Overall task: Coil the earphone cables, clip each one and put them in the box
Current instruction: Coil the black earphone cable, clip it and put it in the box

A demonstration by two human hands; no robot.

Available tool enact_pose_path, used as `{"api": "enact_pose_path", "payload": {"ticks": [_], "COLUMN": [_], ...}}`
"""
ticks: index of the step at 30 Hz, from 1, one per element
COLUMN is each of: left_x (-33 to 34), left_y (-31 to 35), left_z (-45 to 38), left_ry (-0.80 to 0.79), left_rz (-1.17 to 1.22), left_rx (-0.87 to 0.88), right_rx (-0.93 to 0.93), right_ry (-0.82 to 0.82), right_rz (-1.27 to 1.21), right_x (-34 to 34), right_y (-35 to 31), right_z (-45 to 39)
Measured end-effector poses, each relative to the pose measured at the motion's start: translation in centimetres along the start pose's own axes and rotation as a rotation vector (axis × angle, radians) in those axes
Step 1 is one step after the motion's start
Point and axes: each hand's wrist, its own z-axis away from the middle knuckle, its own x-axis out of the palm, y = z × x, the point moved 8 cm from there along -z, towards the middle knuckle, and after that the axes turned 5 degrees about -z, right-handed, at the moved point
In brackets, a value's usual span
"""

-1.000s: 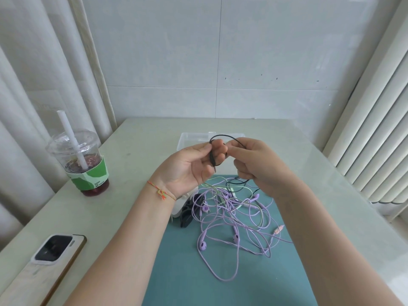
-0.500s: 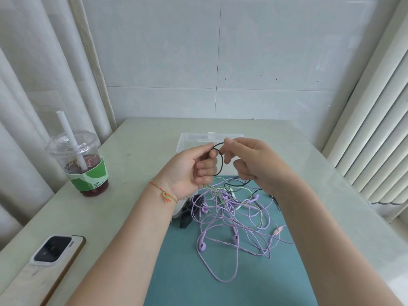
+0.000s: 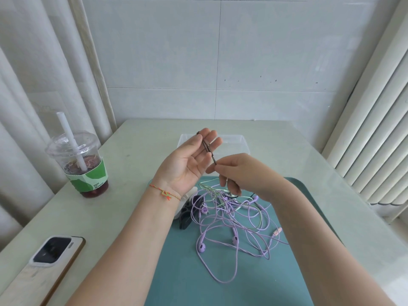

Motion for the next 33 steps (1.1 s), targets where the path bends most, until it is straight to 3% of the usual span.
{"api": "enact_pose_path", "payload": {"ticks": [6,12,16,20,29,33], "left_x": [-0.3,-1.7,-1.0,-0.3,1.2,1.7], "left_y": [0.3,1.7,2.0,0.6,-2.3,-1.8], "left_z": [-0.2,0.0,0.4,0.1,0.7,0.8], "left_ry": [0.024,0.153,0.191,0.09,-0.288,-0.264], "left_rz": [-0.106,-0.527,-0.86,-1.045,-0.667,-0.369], "left_rx": [0.069,0.231,0.317,0.19,-0.121,-0.125], "right_rx": [-0.021,-0.07,-0.134,-0.231,-0.277,-0.254], "right_ry": [-0.078,-0.003,0.132,0.318,0.488,0.426], "right_rz": [0.193,0.047,0.125,0.203,0.046,0.015], "right_x": [1.1,-0.1,-1.7,-3.9,-6.2,-5.5], "right_y": [-0.5,-1.3,-2.4,-3.5,-2.5,-1.9], "right_z": [0.4,0.8,1.1,1.5,1.3,0.6]}}
